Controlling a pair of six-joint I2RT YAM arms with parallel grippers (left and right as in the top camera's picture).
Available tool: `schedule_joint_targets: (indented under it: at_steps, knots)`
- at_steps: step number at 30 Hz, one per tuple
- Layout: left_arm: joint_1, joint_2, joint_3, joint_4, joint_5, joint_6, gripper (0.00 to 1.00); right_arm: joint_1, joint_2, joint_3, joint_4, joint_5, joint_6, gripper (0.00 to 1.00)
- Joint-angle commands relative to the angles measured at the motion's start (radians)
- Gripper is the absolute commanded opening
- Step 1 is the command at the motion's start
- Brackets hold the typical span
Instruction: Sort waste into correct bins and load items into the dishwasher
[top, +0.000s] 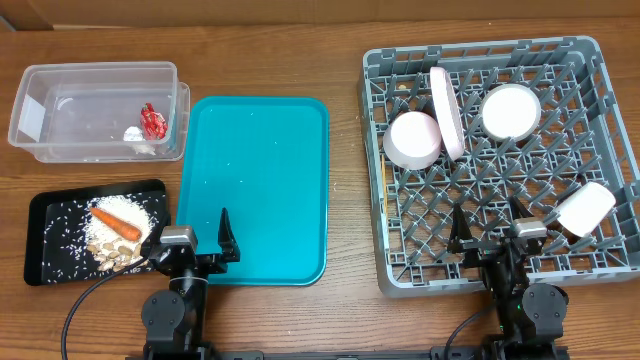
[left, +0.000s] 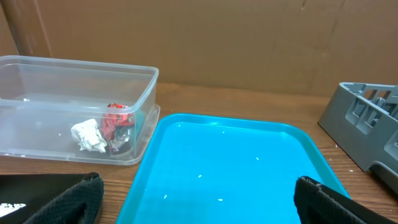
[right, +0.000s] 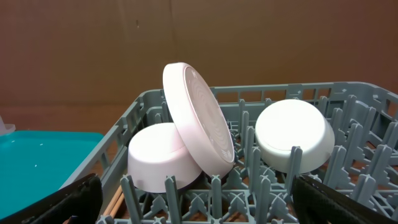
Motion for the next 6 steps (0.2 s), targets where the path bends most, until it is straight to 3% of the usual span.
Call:
schedule_joint_targets:
  at_steps: [1, 6]
  knots:
    - [-0.008, -0.009, -0.003, 0.002, 0.008, 0.011, 1.0, 0.005, -0.01, -0.01, 0.008, 0.013, -0.007, 1.0]
    - [-0.008, -0.009, -0.003, 0.002, 0.008, 0.011, 1.0, 0.005, -0.01, -0.01, 0.008, 0.013, -0.007, 1.0]
